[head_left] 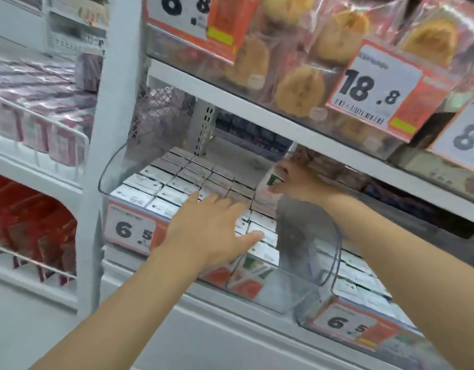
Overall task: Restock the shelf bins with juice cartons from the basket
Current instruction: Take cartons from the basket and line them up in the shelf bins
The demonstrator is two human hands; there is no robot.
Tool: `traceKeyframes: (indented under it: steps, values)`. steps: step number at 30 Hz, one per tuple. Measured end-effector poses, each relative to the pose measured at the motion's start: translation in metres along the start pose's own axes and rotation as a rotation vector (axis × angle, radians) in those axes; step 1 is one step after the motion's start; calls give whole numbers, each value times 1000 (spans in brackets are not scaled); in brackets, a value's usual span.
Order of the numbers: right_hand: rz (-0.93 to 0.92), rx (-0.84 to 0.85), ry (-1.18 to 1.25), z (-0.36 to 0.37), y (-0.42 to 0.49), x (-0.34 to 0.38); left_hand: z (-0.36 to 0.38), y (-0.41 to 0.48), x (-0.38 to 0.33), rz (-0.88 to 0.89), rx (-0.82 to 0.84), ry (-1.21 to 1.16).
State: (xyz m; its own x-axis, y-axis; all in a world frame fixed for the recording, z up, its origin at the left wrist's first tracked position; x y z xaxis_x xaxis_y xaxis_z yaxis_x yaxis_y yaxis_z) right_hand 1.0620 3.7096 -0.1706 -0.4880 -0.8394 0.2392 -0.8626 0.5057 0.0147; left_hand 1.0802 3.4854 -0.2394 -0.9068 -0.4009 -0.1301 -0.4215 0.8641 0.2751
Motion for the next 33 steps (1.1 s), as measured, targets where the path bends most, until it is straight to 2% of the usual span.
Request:
traceKeyframes:
  steps: [2, 4, 7, 10, 12, 14, 18, 21, 24, 27, 29, 31, 33]
  values:
    - [99, 293, 168, 11, 8, 1, -1, 0, -2, 0, -14, -5]
    - [203, 464, 183, 24, 13, 5, -2, -2, -3, -2, -33, -14]
    - [249, 559, 128, 35, 19, 6, -4, -4, -5, -4, -35, -24]
    - [277, 585, 176, 36, 16, 3, -3, -5, -5, -3, -29, -23]
    - [243, 534, 165, 36, 11, 4, -4, -5, -4, -1, -24, -19]
    - [145, 397, 80, 31, 0, 8, -4, -5, -5, -4, 0, -20]
    - [-58, 128, 74, 15, -51, 20, -10, -6, -8, -41, 10, -40]
    - [-236, -19, 51, 17, -111, 23, -21, -18, -24, -78, -151, 36]
    - [-298, -105, 205, 24, -180, 15, -24, -44, -64, -65, -349, 75]
    - [-361, -136, 341, 49, -242, -10, 3, -83, -108, -175, -305, -152]
    - [-290, -12, 343, 86, -274, -43, 40, -108, -134, -220, -141, -259]
    - [-139, 216, 305, 137, -302, -85, 80, -137, -157, -265, 4, -386]
    - [-9, 436, 229, 195, -331, -132, 116, -165, -175, -326, 68, -519]
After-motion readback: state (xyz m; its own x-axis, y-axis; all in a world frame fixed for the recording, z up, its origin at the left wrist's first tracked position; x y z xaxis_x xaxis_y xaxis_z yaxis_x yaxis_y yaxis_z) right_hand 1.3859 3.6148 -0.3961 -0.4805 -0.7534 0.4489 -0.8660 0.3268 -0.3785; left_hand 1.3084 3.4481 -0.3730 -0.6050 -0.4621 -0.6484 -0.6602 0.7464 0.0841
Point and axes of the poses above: each hand's wrist, its own y-axis towards the middle knuckle, its own z-axis out of the palm, x = y × z, the point moved 2 cm from there along y, towards the middle knuckle, and after that the axes turned 15 degrees about z, right-handed, at the moved point
